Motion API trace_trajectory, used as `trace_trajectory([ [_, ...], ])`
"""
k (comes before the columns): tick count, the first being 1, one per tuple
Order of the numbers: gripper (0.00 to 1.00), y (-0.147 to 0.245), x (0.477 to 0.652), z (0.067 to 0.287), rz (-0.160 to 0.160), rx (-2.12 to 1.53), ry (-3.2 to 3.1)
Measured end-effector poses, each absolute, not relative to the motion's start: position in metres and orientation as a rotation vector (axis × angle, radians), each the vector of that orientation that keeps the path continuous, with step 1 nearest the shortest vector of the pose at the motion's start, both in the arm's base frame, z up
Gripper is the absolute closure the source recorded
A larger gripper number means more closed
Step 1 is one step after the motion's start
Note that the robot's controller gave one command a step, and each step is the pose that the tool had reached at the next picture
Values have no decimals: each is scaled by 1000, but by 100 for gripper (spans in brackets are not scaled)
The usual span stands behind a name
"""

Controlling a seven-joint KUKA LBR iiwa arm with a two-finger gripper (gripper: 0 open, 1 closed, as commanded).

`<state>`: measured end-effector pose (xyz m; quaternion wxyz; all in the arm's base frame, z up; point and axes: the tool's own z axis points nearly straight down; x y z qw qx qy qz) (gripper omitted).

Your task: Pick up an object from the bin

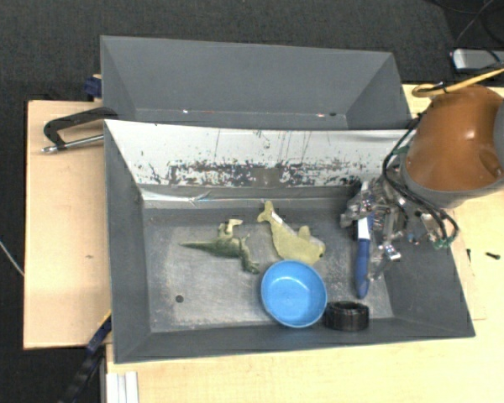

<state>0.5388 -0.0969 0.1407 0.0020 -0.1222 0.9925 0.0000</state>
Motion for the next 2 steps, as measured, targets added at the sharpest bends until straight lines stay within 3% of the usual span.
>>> trace_trajectory([
  [1, 0, -122, 522, 71, 1, -693, 3061],
  [2, 100, -121, 523, 72, 0, -699, 3058],
])
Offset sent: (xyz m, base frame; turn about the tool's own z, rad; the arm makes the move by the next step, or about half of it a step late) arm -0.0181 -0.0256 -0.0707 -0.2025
